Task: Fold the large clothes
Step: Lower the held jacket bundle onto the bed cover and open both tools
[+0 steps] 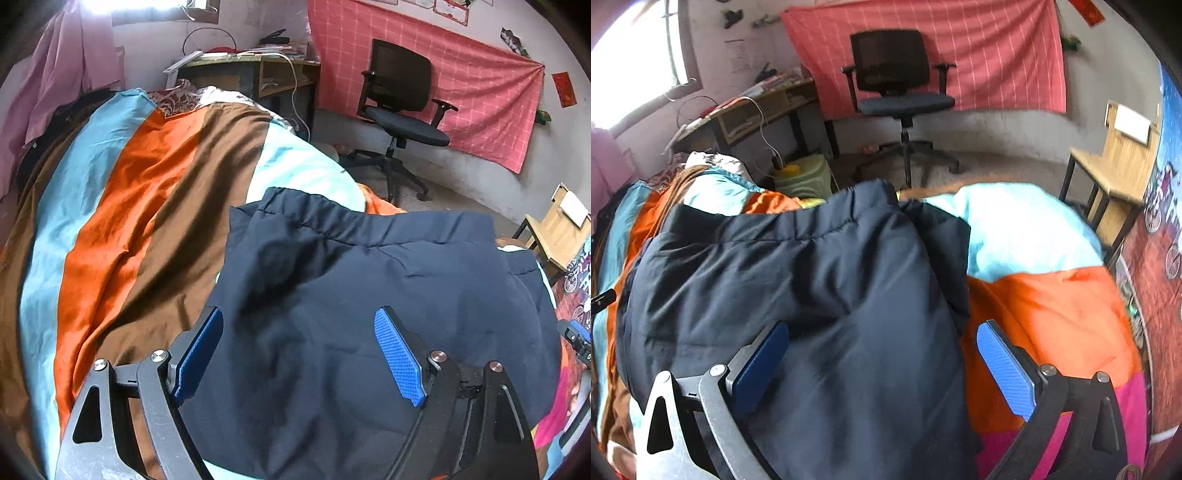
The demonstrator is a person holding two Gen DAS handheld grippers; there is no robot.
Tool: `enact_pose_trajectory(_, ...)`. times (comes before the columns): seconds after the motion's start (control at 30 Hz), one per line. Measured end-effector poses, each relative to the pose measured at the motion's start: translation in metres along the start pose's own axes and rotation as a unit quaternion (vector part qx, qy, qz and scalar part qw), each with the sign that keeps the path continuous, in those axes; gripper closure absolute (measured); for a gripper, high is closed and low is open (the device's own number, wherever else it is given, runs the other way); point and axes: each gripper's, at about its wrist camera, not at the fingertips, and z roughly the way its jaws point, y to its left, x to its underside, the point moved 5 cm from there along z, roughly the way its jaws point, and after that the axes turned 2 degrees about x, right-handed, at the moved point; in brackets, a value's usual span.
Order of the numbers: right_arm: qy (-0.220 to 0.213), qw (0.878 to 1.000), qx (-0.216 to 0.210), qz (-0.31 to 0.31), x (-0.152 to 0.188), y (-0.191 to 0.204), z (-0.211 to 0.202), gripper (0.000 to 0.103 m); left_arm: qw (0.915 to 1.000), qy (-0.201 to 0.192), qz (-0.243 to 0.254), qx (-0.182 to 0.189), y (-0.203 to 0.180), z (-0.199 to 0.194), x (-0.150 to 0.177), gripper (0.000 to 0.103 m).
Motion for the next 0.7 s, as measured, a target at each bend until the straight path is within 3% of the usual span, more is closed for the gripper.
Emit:
enact_pose_trajectory(0.1, -0.023, 1.0, 0.006, -0.01, -0.001, 0.002, -0.013, 0.0, 0.9998, -0.013, 0.011, 0.0, -0.009, -0.011, 0.001, 0.02)
enact_pose_trajectory(0.17, -0.034, 0.999, 0.007, -0.011, -0.001, 0.005, -0.021, 0.0, 0.9996, -0.021, 0.02, -0.002, -0.014, -0.017, 0.002, 0.002)
enact_pose_trajectory(0.33, -0.054, 0.999, 0.003, -0.009, 0.003, 0.012, -0.041, 0.0, 0.9977, -0.048, 0.047, 0.012, -0.03, -0.038, 0.008, 0.002)
enact_pose_trajectory(0.7, -0.101, 0.995, -0.003, -0.024, 0.024, 0.033, -0.091, 0.0, 0.9905, -0.126, 0.05, 0.02, -0.046, -0.088, 0.025, 0.002)
